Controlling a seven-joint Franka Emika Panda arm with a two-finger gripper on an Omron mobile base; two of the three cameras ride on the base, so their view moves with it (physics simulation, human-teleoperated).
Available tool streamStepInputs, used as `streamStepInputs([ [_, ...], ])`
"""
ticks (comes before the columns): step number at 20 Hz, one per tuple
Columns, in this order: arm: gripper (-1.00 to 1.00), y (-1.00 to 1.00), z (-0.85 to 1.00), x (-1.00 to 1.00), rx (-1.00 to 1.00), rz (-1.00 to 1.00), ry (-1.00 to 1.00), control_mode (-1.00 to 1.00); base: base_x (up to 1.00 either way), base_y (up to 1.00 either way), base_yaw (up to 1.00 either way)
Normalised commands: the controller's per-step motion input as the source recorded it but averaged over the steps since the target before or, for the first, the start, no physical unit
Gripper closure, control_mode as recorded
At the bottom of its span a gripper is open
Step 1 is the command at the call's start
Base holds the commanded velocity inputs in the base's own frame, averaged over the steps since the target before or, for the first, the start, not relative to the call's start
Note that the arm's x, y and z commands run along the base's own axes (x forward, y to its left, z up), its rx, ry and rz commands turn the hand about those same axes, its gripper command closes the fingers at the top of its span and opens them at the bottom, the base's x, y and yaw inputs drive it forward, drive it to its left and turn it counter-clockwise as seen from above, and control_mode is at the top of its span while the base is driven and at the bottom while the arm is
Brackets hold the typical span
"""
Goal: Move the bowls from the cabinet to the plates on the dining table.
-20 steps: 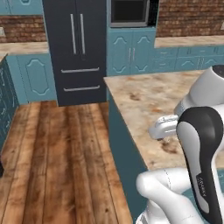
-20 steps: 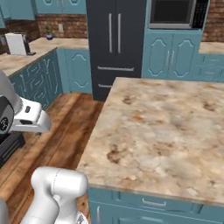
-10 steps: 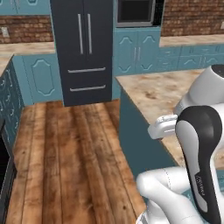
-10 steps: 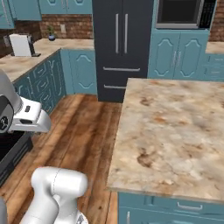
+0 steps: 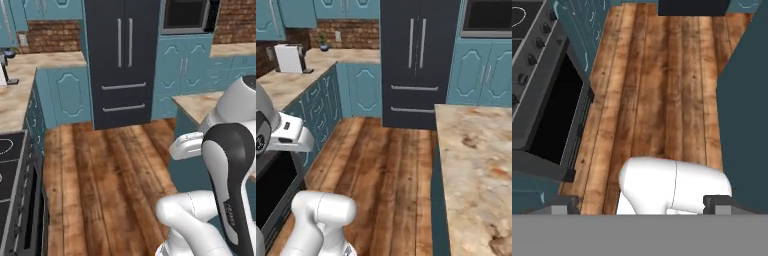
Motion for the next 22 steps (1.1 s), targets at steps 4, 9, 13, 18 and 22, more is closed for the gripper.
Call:
streamStepInputs([
  [4, -1.0, 0.0, 0.0, 0.0, 0.0, 0.0, 0.0, 1.0, 1.0, 0.72, 0.0],
  [9, -1.0, 0.0, 0.0, 0.0, 0.0, 0.0, 0.0, 1.0, 1.0, 0.39, 0.0],
  [13, -1.0, 0.0, 0.0, 0.0, 0.0, 0.0, 0.0, 1.0, 1.0, 0.2, 0.0],
  [18, -1.0, 0.0, 0.0, 0.0, 0.0, 0.0, 0.0, 1.0, 1.0, 0.27, -0.01],
  [22, -1.0, 0.0, 0.0, 0.0, 0.0, 0.0, 0.0, 1.0, 1.0, 0.45, 0.01],
])
